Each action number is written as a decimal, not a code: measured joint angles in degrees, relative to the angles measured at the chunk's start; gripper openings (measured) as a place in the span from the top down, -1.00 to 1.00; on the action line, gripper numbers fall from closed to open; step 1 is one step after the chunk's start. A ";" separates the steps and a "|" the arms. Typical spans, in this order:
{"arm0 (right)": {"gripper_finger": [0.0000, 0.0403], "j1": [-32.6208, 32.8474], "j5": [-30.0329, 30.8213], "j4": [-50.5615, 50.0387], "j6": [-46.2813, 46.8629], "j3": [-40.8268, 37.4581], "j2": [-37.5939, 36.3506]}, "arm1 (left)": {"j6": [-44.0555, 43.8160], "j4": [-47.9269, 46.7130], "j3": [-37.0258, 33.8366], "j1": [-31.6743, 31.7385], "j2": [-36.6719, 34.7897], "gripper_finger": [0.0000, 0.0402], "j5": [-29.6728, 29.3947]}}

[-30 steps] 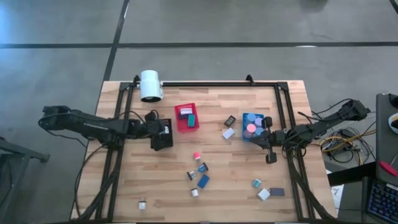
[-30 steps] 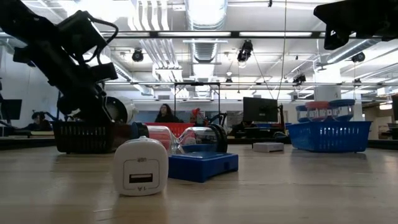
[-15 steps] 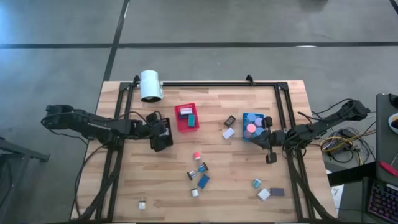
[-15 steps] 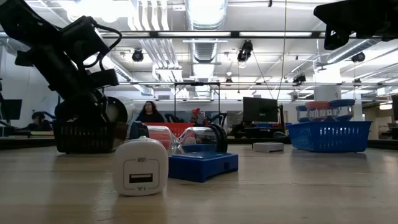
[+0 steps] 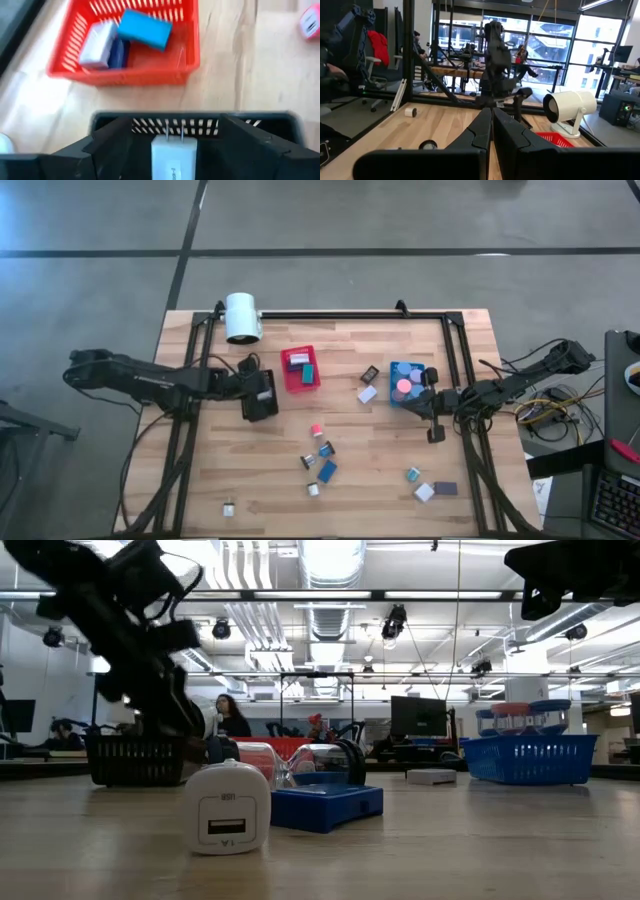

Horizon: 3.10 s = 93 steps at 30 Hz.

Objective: Pick & Place Office items
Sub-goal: Put the white digital clock into the red bin

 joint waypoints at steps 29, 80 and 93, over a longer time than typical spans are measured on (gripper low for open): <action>0.94 -0.01 0.02 0.04 -1.77 0.00 0.01 | 12.29 24.23 4.98 4.83 -8.16 0.94 37.98; -0.09 -16.10 -1.34 -77.99 -3.87 68.31 55.92 | 2.72 55.10 -26.37 10.23 -22.22 0.93 37.09; -0.34 -20.52 -10.83 -79.87 -16.31 68.22 70.28 | 4.00 54.94 -26.37 10.23 -22.06 0.93 37.11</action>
